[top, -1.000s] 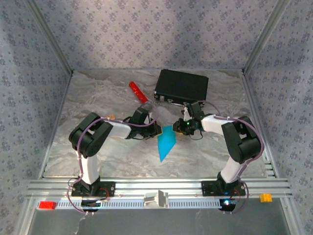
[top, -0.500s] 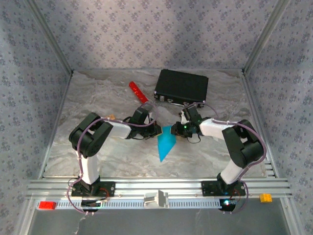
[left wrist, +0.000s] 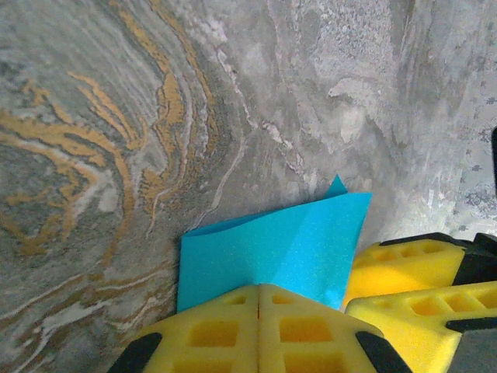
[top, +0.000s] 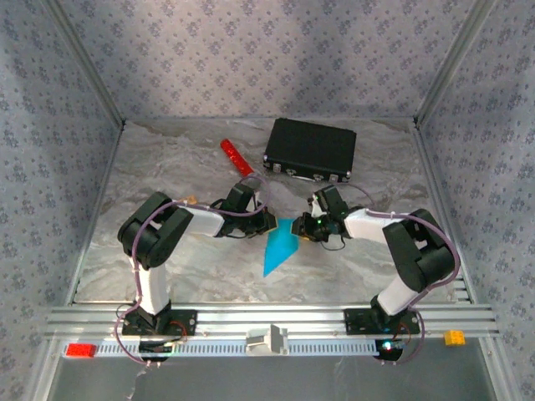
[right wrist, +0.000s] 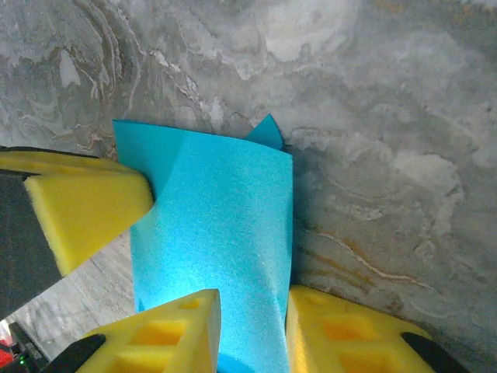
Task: Fold a paper plane with a square sheet of paper (pick it up from the middle)
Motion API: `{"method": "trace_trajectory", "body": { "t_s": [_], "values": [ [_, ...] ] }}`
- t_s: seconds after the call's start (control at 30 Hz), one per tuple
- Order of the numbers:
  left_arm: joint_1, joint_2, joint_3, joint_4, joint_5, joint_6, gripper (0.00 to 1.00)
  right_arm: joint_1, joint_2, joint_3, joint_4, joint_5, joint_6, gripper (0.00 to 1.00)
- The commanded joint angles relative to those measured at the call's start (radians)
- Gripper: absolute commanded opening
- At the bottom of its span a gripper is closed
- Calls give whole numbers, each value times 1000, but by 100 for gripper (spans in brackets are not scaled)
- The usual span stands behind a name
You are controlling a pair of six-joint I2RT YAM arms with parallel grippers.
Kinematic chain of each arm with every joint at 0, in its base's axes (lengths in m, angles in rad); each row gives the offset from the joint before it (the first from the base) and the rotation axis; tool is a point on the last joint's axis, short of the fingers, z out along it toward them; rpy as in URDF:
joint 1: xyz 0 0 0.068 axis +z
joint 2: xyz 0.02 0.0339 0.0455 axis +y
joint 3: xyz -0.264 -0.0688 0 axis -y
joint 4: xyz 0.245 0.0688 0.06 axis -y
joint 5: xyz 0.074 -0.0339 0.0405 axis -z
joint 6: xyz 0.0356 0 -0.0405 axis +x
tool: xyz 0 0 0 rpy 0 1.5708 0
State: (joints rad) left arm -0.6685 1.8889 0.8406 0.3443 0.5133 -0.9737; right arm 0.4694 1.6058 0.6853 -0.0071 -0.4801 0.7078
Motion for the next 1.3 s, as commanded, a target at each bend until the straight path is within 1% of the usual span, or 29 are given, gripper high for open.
{"method": "trace_trajectory", "body": {
  "t_s": [0.0, 0.07, 0.2, 0.6, 0.97, 1.27],
  "values": [
    [3, 51, -6, -58, -18, 20, 7, -21, -10, -16, 32, -86, 27, 29],
    [4, 50, -8, -58, -18, 20, 7, -33, 1, -20, 55, -122, 27, 29],
    [3, 49, -9, -58, -19, 20, 7, -53, 19, -30, 94, -155, 22, 28],
    [4, 53, -2, -65, -19, 22, 7, -77, 46, -31, 146, -218, 26, 27],
    [3, 45, 0, -65, -18, 20, 7, -86, 59, -38, 173, -264, 21, 25],
    [3, 44, 1, -67, -18, 21, 7, -109, 74, -41, 155, -309, -28, 25]
  ]
}}
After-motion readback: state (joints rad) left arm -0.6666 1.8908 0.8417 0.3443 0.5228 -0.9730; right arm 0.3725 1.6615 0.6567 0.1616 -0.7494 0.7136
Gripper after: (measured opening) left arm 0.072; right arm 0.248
